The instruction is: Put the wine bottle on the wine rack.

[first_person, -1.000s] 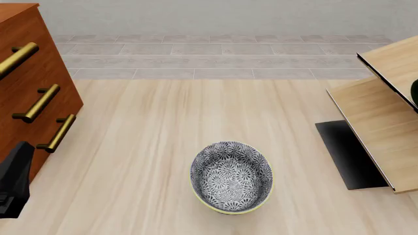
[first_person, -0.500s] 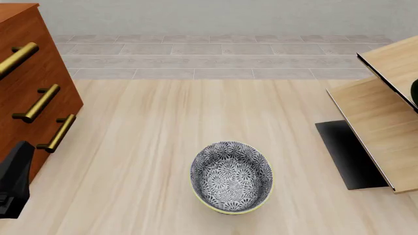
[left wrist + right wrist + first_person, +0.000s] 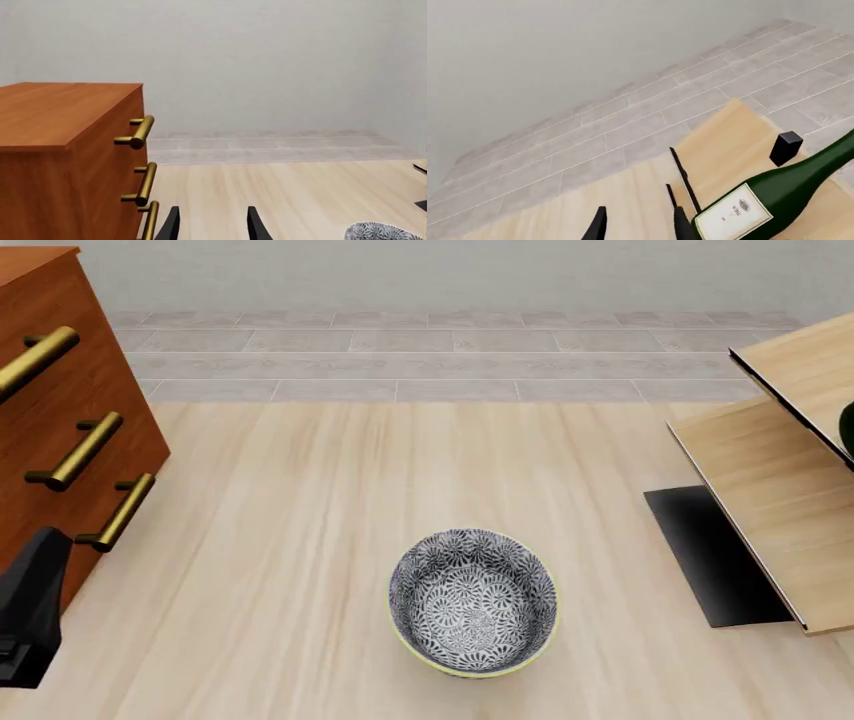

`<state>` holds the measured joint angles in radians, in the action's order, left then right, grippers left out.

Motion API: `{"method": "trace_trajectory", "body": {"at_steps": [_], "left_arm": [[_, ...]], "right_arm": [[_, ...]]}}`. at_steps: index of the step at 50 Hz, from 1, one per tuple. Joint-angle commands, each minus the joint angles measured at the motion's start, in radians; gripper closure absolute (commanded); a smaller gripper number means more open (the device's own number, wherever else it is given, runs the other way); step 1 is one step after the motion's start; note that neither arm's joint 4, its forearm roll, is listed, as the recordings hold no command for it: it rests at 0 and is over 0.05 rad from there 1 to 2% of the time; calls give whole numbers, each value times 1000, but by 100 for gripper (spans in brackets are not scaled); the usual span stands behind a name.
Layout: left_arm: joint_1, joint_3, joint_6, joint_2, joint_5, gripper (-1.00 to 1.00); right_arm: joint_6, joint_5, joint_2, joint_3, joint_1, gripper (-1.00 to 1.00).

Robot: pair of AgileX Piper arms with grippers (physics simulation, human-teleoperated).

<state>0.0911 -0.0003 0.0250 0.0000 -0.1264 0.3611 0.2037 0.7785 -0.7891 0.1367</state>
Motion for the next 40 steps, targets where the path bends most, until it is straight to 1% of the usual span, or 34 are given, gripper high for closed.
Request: {"method": "trace_trajectory", "body": {"at_steps": [1,2,3,4,5,8,10,12,14,15,20,21,22,23,24,26,29,31,34,35,39,40], "left_arm": [[15,-1,-14,0,-11,-100],[16,-1,-15,0,-13,-100],[16,-1,-15,0,-13,-100],[17,0,-18,0,-19,-100],[16,0,-18,0,-20,-100],[16,0,-19,0,-22,-100],[18,0,-21,0,-22,-100],[18,0,-17,0,-24,-100],[17,0,-17,0,-28,-100],[15,-1,-15,0,-32,-100],[15,-5,-13,0,-40,-100],[15,-9,-13,0,-41,-100],[15,-11,-13,0,-43,-100],[15,-15,-14,0,-44,-100],[16,-25,-13,0,-38,-100],[15,-38,-13,0,-38,-100],[15,-50,-12,0,-34,-100],[12,-67,-10,0,-28,-100],[12,-93,-7,0,-20,-100],[13,-99,-7,0,-17,-100],[16,-125,-4,0,-6,-100],[19,-137,-5,0,-1,-100]], "right_arm": [[-36,-19,-150,91,-124,-100],[-49,-23,-167,98,-124,-100],[-49,-23,-167,98,-124,-100],[-31,-20,-187,115,-146,-100],[-47,-20,-203,120,-153,-100],[-47,-13,-225,134,-174,-100],[-66,-3,-257,141,-191,-100],[-112,9,-293,144,-200,-100],[-105,18,-318,155,-216,-100],[-119,24,-339,161,-226,-100],[-126,30,-386,192,-235,-100],[-138,33,-407,195,-237,-100],[-126,31,-418,208,-240,-100],[-121,33,-420,213,-247,-100],[-148,33,-442,220,-246,-100],[-158,37,-478,237,-260,-100],[-157,43,-505,243,-269,-100],[-190,56,-541,247,-284,-100],[-199,75,-584,253,-310,-100],[-219,81,-597,253,-314,-100],[-208,103,-637,266,-334,-100],[-220,116,-663,270,-344,-100]]}}
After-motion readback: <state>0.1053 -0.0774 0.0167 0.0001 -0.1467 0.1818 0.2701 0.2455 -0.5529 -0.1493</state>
